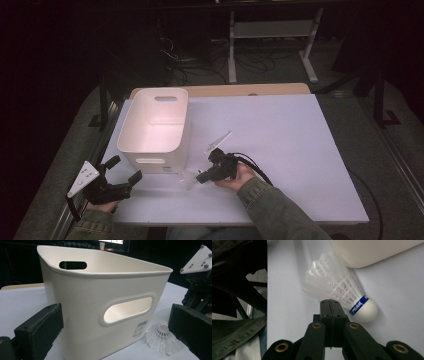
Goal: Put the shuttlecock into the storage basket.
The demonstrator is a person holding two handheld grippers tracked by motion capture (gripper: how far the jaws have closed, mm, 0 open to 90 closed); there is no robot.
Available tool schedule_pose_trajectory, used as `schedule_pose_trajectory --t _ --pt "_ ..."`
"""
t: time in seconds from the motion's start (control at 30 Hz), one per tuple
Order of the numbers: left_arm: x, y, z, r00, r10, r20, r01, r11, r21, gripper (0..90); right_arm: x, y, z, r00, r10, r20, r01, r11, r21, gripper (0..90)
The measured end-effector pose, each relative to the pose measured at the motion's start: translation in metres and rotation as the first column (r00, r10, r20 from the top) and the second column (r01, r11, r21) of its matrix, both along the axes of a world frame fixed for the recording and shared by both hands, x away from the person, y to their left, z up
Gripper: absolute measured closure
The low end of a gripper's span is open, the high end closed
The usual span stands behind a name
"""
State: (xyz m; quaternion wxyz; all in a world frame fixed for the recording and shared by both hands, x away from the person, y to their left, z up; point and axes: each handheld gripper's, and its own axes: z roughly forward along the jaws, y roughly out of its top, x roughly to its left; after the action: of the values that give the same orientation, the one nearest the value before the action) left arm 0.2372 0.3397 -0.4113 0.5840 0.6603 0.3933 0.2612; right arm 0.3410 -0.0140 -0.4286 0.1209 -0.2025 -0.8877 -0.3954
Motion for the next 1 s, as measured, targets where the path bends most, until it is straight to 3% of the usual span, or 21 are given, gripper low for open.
schedule_pose_trajectory --t 0.27,0.3,0.47,0.67,0.73,0.8,0.9,1.0 --pt "0.000 0.000 0.000 1.0000 -0.002 0.002 0.002 1.0000 0.000 0.0 0.004 -0.010 0.006 0.9997 -0.022 -0.008 0.022 1.000 0.023 86.2" --pt "0.000 0.000 0.000 1.0000 0.000 0.002 0.000 1.0000 0.000 0.0 0.005 -0.012 0.008 0.9992 -0.033 -0.025 0.034 0.999 0.034 84.0" --pt "0.000 0.000 0.000 1.0000 0.001 -0.001 -0.001 1.0000 0.000 0.0 0.007 -0.019 0.012 0.9985 -0.050 -0.023 0.051 0.998 0.044 79.0" --pt "0.000 0.000 0.000 1.0000 0.001 0.000 -0.001 1.0000 0.001 0.0 0.010 -0.024 0.015 0.9972 -0.074 -0.013 0.075 0.996 0.044 58.1" --pt "0.000 0.000 0.000 1.0000 0.001 -0.001 -0.001 1.0000 0.001 0.0 0.011 -0.023 0.016 0.9974 -0.072 -0.004 0.072 0.997 0.037 54.5" --pt "0.000 0.000 0.000 1.0000 0.001 -0.002 -0.001 1.0000 0.000 0.0 0.012 -0.023 0.019 0.9971 -0.073 0.021 0.073 0.997 0.014 45.2" --pt "0.000 0.000 0.000 1.0000 -0.001 0.002 0.001 1.0000 -0.001 0.0 0.015 -0.023 0.023 0.9968 -0.073 0.034 0.072 0.997 0.017 37.0" --pt "0.000 0.000 0.000 1.0000 -0.003 0.003 0.003 1.0000 -0.001 0.0 0.019 -0.023 0.028 0.9977 -0.065 0.021 0.065 0.998 0.008 26.3"
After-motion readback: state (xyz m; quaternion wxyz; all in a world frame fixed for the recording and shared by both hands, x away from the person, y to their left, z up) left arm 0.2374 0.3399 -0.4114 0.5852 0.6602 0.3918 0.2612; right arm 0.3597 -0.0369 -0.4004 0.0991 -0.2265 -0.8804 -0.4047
